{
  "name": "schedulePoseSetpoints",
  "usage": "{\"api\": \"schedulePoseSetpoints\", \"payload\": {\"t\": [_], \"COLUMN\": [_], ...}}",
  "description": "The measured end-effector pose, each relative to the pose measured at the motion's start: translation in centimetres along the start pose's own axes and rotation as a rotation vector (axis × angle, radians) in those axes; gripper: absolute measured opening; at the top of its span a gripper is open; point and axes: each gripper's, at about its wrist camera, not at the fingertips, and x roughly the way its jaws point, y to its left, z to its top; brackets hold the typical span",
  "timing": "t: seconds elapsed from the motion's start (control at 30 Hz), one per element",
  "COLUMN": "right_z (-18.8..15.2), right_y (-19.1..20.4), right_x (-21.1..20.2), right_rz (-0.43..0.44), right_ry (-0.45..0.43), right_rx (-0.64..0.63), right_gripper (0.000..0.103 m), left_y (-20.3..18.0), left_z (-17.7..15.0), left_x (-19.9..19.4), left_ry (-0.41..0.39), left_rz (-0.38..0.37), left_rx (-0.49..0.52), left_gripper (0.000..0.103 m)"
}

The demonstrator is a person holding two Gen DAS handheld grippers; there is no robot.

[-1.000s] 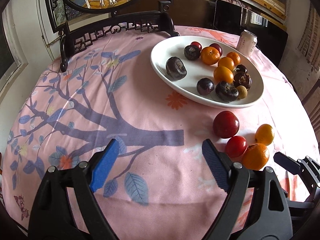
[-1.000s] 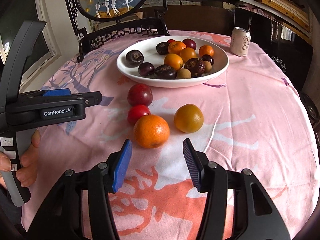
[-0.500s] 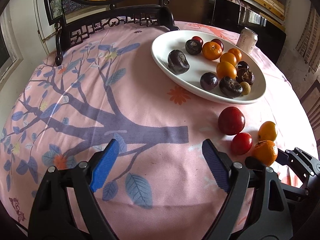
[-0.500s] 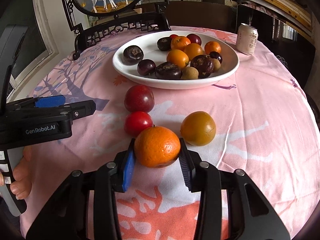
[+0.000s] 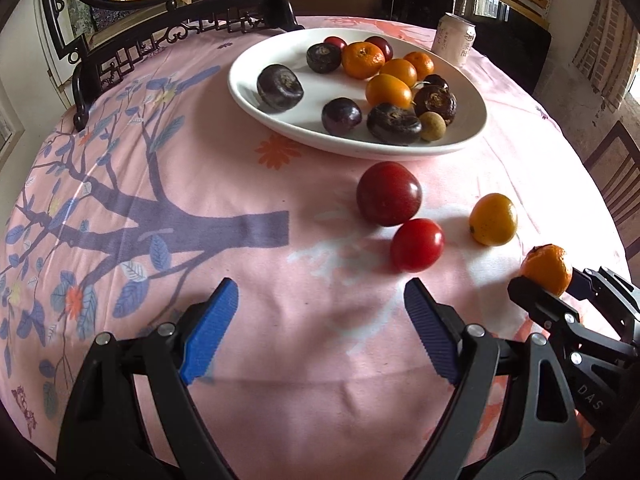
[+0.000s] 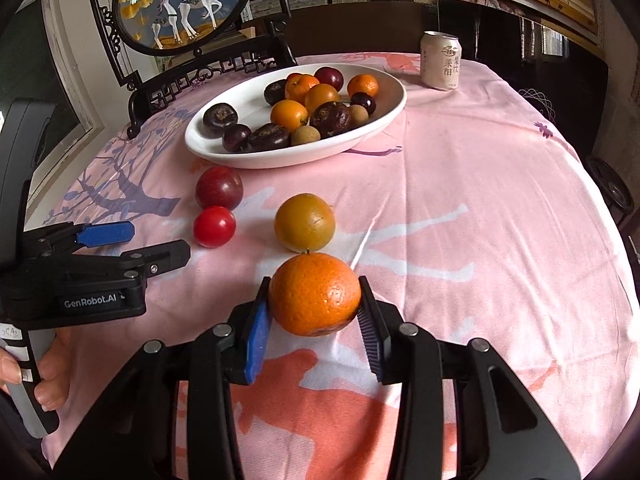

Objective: Organize fruits
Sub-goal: 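Grasp the orange with the right tool while the left tool grasps the cherry tomato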

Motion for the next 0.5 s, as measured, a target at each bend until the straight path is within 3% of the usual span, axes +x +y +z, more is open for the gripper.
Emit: {"api": "schedulePoseSetpoints", "payload": {"t": [0.17, 0.4, 0.47, 0.5], "right_z": [0.1, 0.3, 0.3, 0.3], "right_y": [-0.9, -1.1, -1.1, -1.1], "right_x": [-1.0, -1.9, -2.0, -2.0], "right_rz": [-0.01, 0.008, 0.015, 0.018], "right_ry": [-0.018, -0.041, -0.043, -0.043], "right_rx": [0.025, 0.026, 0.025, 0.025], "right_gripper": [0.041, 0.041, 0.041, 0.041], "left_y": [-2.8, -4.7, -5.0, -5.2], "left_z": [-0.2, 1.2, 1.5, 1.6], "left_x": [0.7, 1.4, 1.5, 1.5], "left_ry": [0.032, 0.025, 0.011, 0.004], "left_rz": [0.006, 0.028, 0.028, 0.027], "left_rx": [0.046, 0.049, 0.053, 0.059], "left_gripper": [0.086, 0.067, 0.056, 0.041]}}
